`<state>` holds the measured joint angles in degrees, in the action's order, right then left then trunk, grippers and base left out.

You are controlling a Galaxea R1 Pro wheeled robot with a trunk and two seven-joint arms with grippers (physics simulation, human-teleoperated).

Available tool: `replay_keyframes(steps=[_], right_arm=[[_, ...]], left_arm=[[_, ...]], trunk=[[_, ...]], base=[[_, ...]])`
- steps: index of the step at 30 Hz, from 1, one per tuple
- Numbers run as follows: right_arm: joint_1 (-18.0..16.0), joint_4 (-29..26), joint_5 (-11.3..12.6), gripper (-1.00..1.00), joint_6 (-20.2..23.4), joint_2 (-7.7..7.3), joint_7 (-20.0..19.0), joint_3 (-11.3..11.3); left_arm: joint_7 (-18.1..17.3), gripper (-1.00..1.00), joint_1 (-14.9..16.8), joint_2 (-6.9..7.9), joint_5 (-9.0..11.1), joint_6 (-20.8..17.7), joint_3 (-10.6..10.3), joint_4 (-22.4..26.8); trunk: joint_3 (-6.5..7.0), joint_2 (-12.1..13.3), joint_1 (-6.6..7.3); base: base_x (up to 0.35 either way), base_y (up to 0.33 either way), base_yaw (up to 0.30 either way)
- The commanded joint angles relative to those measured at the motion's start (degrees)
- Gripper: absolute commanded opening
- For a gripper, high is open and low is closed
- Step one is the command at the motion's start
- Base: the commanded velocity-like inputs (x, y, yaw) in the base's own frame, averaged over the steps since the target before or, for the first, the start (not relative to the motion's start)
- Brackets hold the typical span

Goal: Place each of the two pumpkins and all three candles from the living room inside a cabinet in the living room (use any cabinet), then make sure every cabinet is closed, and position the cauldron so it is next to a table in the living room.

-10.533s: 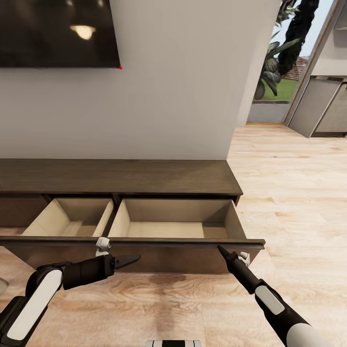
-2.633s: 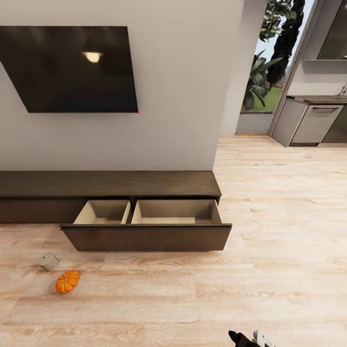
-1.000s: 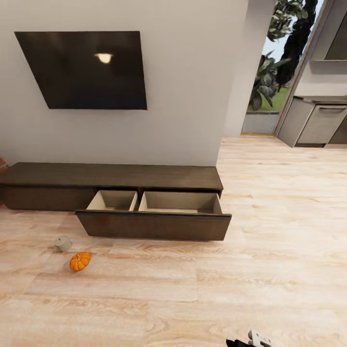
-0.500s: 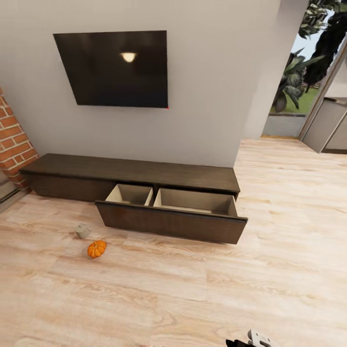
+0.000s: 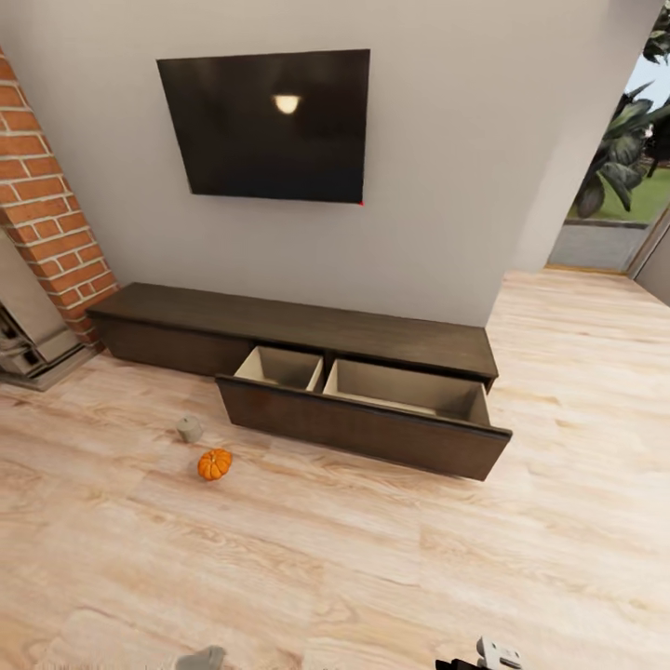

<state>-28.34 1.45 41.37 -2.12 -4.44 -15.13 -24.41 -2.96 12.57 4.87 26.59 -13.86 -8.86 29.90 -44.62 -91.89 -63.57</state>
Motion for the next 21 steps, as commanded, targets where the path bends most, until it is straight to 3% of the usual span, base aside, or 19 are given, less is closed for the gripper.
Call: replay_keyframes(steps=[1,3,6,11,15,21], right_arm=[[0.0,0.1,0.5,1.00,-0.2,0.02,-0.3,-0.5],[0.0,0.1,0.5,1.00,-0.2,0.03,-0.3,-0.5],[0.0,0.1,0.4,1.00,-0.2,0.06,-0.3,-0.9],[0.0,0.2,0.6,1.00,-0.3,0.68,-0.1,-7.1],[0.0,0.1,0.8,1.00,-0.4,0.83,0.0,-8.2],[0.0,0.1,0.8,1.00,-1.4,0.91,0.1,-8.5]], left_arm=[[0.1,1.00,0.0,0.21,1.9,-0.2,-0.3,1.7],[0.0,1.00,0.0,0.44,5.3,-0.3,-0.3,3.9],[-0.2,1.00,0.0,0.31,7.1,0.0,-0.2,4.3],[-0.4,1.00,-0.1,-0.19,9.5,5.0,0.0,-2.8],[-0.2,1.00,-0.2,0.11,10.8,8.1,-0.2,-4.0],[0.3,1.00,-0.2,-0.10,11.0,8.9,-0.3,-6.3]], trunk=[[-0.11,0.0,0.01],[-0.21,0.0,0.01],[-0.38,0.0,0.01],[-0.65,0.0,0.01],[-0.87,0.0,0.01],[-1.20,0.0,0.01]], base=[[0.000,0.000,0.220],[0.000,0.000,0.220],[0.000,0.000,0.220],[0.000,0.000,0.220],[0.000,0.000,0.220],[0.000,0.000,0.219]])
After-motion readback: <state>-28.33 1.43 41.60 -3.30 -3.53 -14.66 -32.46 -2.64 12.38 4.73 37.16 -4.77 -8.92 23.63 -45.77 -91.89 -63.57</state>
